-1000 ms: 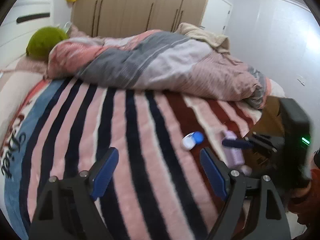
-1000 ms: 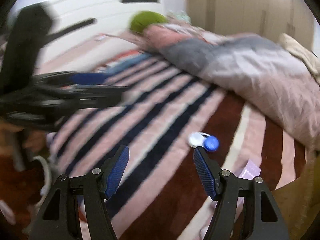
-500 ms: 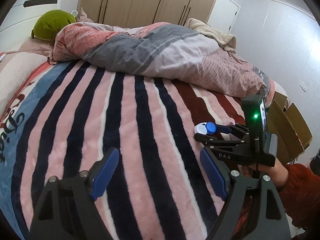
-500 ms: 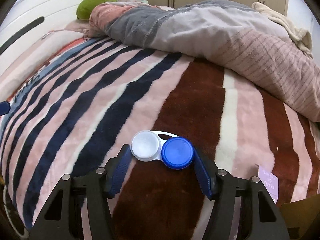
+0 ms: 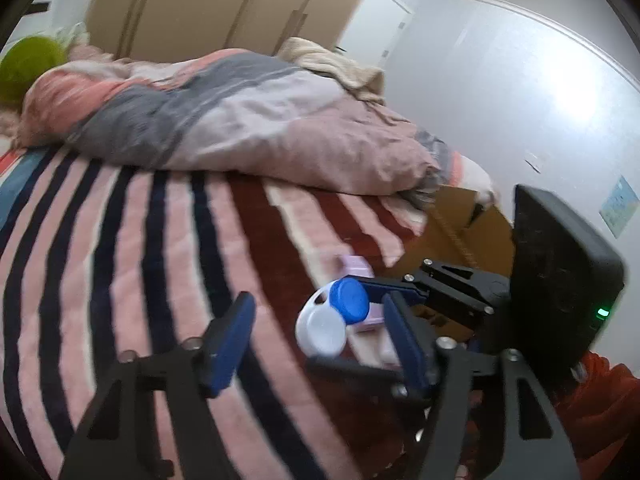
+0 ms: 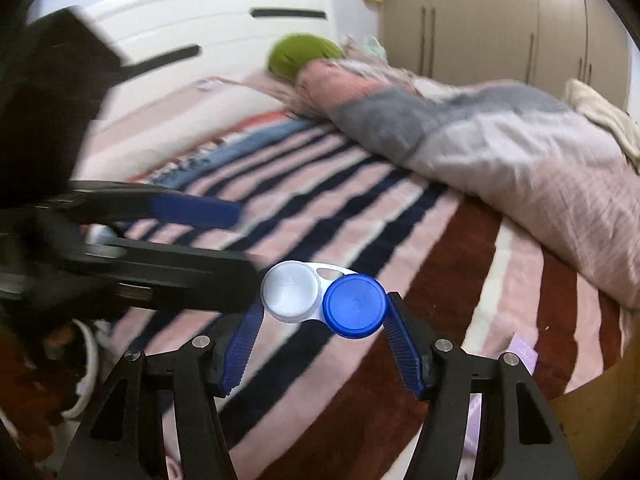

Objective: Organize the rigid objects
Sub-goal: 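Carry the lens case into the cardboard box and open the right gripper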

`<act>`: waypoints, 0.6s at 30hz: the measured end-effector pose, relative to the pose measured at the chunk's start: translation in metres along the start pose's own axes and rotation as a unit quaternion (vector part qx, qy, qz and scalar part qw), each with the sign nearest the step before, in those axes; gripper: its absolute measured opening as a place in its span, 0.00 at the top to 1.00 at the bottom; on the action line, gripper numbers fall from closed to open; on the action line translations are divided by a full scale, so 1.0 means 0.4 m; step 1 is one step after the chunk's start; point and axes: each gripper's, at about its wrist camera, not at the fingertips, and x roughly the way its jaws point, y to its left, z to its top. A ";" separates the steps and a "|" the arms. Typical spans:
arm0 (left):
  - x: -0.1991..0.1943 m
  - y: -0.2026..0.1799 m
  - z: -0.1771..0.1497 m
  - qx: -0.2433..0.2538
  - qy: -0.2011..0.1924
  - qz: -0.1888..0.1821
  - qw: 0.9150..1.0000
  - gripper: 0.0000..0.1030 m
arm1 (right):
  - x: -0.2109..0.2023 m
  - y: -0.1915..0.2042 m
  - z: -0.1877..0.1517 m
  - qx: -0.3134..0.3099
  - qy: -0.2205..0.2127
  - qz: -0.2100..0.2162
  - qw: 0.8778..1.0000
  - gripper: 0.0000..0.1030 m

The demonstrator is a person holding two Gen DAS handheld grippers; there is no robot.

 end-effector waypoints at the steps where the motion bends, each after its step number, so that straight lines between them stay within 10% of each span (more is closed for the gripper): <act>1: 0.004 -0.020 0.007 0.008 0.001 -0.005 1.000 0.45 | -0.028 0.002 0.001 -0.003 -0.008 0.000 1.000 0.44; 5: 0.028 -0.124 0.041 0.042 0.012 -0.033 0.998 0.68 | -0.135 -0.015 -0.004 -0.005 -0.039 -0.012 0.999 0.44; 18: 0.234 -0.471 0.153 0.149 0.060 -0.086 0.983 0.69 | -0.398 -0.254 -0.107 0.064 -0.069 -0.109 0.990 0.44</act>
